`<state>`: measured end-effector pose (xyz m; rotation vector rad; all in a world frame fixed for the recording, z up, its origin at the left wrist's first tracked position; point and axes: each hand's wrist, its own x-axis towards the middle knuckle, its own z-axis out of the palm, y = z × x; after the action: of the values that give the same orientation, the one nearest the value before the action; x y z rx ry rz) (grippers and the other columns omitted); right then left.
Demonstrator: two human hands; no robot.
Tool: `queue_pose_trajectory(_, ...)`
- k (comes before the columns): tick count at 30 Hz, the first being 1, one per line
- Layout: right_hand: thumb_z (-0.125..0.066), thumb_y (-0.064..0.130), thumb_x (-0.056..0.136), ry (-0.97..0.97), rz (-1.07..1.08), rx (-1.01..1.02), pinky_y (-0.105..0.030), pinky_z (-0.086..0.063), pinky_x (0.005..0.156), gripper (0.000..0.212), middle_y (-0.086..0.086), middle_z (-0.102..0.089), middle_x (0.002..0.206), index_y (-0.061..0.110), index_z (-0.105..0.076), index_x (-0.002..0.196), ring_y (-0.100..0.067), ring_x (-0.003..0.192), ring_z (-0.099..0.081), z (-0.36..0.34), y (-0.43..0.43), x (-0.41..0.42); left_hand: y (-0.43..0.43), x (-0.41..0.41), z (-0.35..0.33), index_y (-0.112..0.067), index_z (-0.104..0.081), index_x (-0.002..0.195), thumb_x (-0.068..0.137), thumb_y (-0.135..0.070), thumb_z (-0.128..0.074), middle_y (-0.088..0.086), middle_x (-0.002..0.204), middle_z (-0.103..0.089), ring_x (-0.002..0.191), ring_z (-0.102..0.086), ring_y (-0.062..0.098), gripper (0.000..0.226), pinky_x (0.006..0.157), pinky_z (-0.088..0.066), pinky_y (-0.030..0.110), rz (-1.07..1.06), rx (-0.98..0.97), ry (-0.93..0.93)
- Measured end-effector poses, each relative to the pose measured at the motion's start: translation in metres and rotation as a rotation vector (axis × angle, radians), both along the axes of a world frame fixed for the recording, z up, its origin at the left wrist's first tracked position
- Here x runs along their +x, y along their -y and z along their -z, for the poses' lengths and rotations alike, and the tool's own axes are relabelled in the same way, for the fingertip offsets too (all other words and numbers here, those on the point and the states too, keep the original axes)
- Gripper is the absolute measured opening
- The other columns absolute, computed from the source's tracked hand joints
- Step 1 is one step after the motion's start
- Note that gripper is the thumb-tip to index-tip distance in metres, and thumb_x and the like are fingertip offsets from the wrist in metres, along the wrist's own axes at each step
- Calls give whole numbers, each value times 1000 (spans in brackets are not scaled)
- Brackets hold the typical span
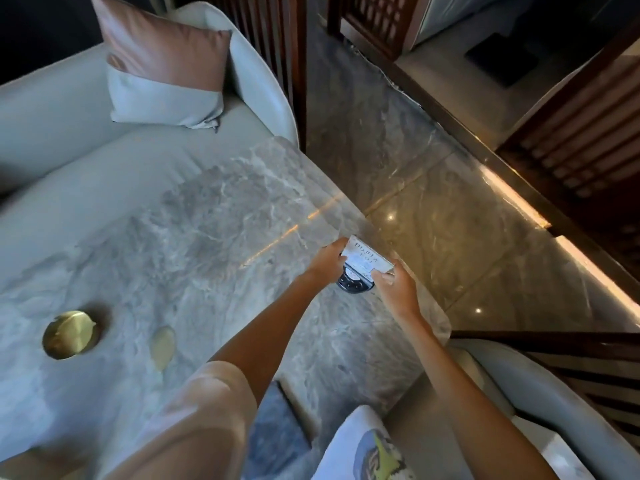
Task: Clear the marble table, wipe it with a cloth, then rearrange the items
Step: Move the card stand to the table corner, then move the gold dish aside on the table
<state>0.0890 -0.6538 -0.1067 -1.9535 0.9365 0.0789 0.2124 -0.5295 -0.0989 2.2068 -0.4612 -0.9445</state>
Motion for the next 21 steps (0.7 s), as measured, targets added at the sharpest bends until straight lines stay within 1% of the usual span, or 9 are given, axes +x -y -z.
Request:
queue_pose_trajectory(2, -63, 13, 87, -50, 28, 52, -31, -53, 85, 32, 1, -69, 109, 12, -61, 119, -18, 101, -65, -2, -5, -4, -13, -2, -1, -11, -37, 145, 98, -4, -43, 23, 140, -52, 130, -51, 36, 48, 110, -42, 44, -42, -16, -38)
queue_pose_trajectory(4, -62, 11, 87, -149, -14, 22, -27, -44, 73, 20, -1, -66, 97, 13, -63, 107, -20, 91, -62, 0, -15, -11, -36, -6, -1, -11, -43, 143, 98, -7, -43, 21, 136, -56, 125, -55, 35, 45, 105, -44, 37, -97, -9, -21)
queue_pose_trajectory(6, -60, 13, 89, -266, -82, 0, -31, -41, 68, 4, -9, -62, 85, 11, -64, 89, -23, 84, -58, 3, -37, -17, -71, -13, 3, -11, -58, 129, 97, -10, -45, 17, 125, -65, 114, -62, 33, 35, 99, -48, 35, -169, 12, 9)
queue_pose_trajectory(8, -60, 17, 92, -309, -191, 12, -36, -45, 73, 19, -17, -66, 83, 8, -68, 78, -29, 85, -62, 9, -76, -11, -119, -18, 6, -11, -66, 118, 96, -12, -48, 14, 118, -70, 109, -65, 32, 28, 98, -50, 38, -306, 38, -5)
queue_pose_trajectory(11, -63, 20, 93, -234, -362, 73, -41, -53, 83, 21, -23, -74, 93, 1, -72, 91, -34, 92, -70, 11, -158, 19, -209, -23, 7, -3, -66, 109, 93, -4, -48, 23, 108, -72, 104, -67, 39, 24, 90, -54, 48, -556, 59, -45)
queue_pose_trajectory(14, -66, 20, 90, -159, -603, 55, -27, -44, 72, 17, -18, -76, 94, 4, -73, 90, -19, 84, -66, 7, -248, 56, -301, -29, 0, -4, -66, 110, 91, -3, -49, 24, 108, -71, 105, -66, 40, 26, 90, -54, 47, -755, 148, -10)
queue_pose_trajectory(17, -67, 26, 88, -116, -718, 34, -29, -49, 79, 14, -6, -77, 98, 15, -74, 94, -19, 93, -70, 1, -328, 80, -380, -39, -5, -7, -68, 108, 91, -6, -50, 19, 111, -71, 107, -63, 39, 24, 86, -50, 39, -833, 277, 83)
queue_pose_trajectory(19, -68, 27, 88, -67, -788, 24, -27, -50, 80, 12, -2, -78, 95, 18, -74, 93, -18, 93, -71, 0, -371, 91, -425, -46, -6, -5, -66, 97, 91, -7, -47, 19, 106, -70, 103, -62, 43, 20, 78, -47, 39, -864, 356, 109)
queue_pose_trajectory(21, -69, 26, 87, -53, -847, 22, -30, -53, 84, 12, -3, -77, 96, 16, -73, 94, -19, 94, -72, 1, -404, 104, -463, -51, -6, -2, -61, 89, 91, -6, -42, 20, 99, -69, 97, -62, 43, 19, 76, -47, 42, -909, 398, 106)
